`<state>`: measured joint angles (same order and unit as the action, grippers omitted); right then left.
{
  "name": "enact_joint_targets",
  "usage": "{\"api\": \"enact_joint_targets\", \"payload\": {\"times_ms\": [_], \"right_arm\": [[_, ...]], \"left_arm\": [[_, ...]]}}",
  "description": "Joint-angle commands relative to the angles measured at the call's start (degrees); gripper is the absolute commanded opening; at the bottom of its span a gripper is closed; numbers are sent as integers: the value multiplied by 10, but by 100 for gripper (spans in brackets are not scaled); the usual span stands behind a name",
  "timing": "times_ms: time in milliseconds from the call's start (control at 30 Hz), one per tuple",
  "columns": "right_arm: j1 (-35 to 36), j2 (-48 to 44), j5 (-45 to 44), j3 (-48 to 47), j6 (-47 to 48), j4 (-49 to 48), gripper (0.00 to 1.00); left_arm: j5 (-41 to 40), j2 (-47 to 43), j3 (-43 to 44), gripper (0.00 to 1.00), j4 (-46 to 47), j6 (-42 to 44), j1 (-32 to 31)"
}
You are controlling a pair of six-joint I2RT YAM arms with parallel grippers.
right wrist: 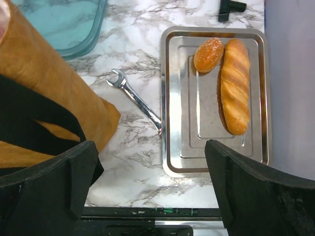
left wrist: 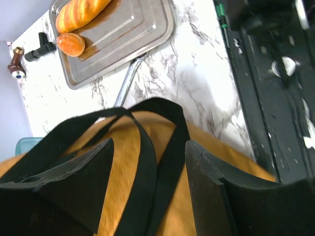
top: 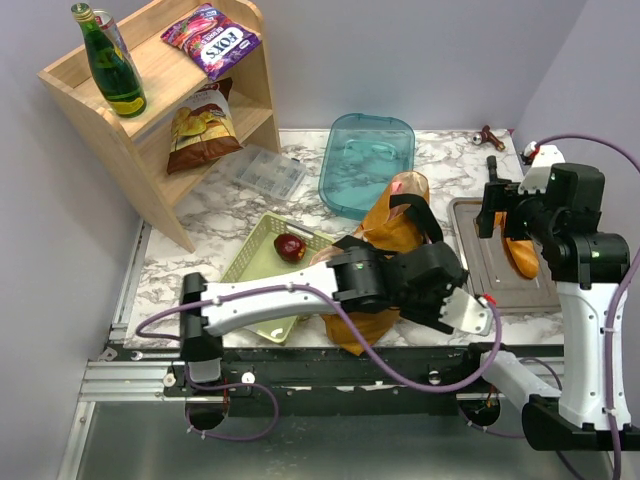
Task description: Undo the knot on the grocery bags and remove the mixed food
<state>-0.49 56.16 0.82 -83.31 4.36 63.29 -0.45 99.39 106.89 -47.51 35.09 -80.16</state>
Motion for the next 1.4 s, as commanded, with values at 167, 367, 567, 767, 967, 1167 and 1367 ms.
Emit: {"api": "enact_joint_targets", "payload": {"times_ms": [167,367,567,767,967,1167,1367], "right_arm": [[-24,-34,-14,2,-32,-7,100],[-29,-46,-13,0,-42,-16,100],[-30,-49,-12,-8,-37,-10,100],[-30,-56,-12,-5,-35,-8,100],[-30,-61,-12,6,-37,-13,100],[-30,-58,-12,-2,-41,-19,100],[-30,-46,11,-17,-39,-20,100]], "left_arm": [[-79,107,3,59,108,-17,2],[-139,138,-31,57,135,-28,3],[-218,157,-46,55,146,-35,6],[-258,166,-42,36,155,-35,9],[-193,127,50,0,69,-71,8],[-86,66,196,0,-43,-139,8],[-30,-3,227,0,-68,-171,51]]}}
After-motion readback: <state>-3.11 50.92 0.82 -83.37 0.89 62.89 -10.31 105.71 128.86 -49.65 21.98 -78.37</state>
